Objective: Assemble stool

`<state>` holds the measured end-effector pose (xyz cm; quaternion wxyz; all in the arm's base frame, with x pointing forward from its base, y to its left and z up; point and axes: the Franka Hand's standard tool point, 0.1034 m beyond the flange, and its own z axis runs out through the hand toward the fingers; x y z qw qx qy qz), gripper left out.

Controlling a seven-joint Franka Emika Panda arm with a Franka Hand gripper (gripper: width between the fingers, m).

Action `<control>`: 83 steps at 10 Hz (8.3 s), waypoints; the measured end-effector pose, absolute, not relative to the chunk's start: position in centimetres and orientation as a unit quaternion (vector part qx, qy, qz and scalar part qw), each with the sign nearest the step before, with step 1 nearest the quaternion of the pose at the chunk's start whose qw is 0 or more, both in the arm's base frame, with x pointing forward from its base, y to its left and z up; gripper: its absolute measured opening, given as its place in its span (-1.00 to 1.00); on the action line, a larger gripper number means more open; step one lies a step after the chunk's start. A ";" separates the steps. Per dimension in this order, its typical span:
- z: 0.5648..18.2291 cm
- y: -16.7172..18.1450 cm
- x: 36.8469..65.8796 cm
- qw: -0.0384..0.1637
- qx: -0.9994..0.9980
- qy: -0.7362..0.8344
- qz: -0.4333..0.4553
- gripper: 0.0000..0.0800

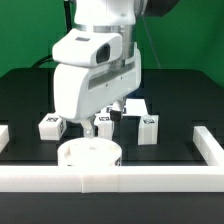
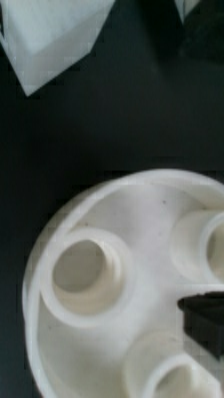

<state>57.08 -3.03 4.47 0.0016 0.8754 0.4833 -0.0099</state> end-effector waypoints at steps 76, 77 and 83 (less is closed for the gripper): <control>3.6 4.7 52.4 -0.038 0.934 -0.049 -0.353 0.62; 3.3 4.7 52.4 -0.038 0.921 -0.046 -0.385 0.62; 2.0 5.2 51.5 -0.036 0.854 -0.028 -0.518 0.62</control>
Offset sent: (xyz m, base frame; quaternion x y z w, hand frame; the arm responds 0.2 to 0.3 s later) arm 0.0095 0.0028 -0.0138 -0.0008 0.0092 -0.0032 1.0000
